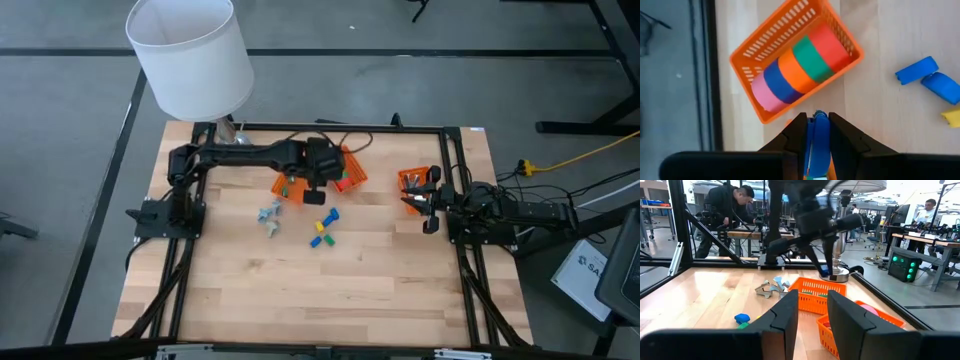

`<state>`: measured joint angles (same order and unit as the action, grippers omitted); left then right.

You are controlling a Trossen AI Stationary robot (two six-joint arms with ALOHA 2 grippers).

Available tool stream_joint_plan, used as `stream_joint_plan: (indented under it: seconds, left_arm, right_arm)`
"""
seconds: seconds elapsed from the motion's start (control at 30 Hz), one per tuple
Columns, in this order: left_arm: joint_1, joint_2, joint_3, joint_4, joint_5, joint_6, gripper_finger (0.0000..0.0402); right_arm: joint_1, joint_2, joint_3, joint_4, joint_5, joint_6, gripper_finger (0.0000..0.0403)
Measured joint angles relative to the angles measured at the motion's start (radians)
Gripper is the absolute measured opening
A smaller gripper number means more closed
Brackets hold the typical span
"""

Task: Pick and place Stapler, Stapler remover, tape
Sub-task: Put the blue stapler into the left orange bin

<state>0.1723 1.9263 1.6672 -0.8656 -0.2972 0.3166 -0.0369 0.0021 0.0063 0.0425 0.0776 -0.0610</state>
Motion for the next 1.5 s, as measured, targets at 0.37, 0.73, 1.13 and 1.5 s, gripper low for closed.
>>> stream_joint_plan:
  seconds: [0.37,0.73,1.13,1.5]
  left_arm:
    - [0.108,-0.002,-0.029,-0.028,0.101,-0.078,0.0059]
    - [0.166,-0.001,-0.175,0.025,0.138,-0.1,0.0059]
    - [0.204,-0.001,-0.279,0.069,0.145,-0.113,0.0073]
    - [0.21,-0.001,-0.278,0.075,0.116,-0.124,0.01]
  right_arm:
    - [0.0,0.0,0.0,0.0,0.0,0.0,0.0108]
    - [0.0,0.0,0.0,0.0,0.0,0.0,0.0108]
    - [0.0,0.0,0.0,0.0,0.0,0.0,0.0108]
    - [0.0,0.0,0.0,0.0,0.0,0.0,0.0108]
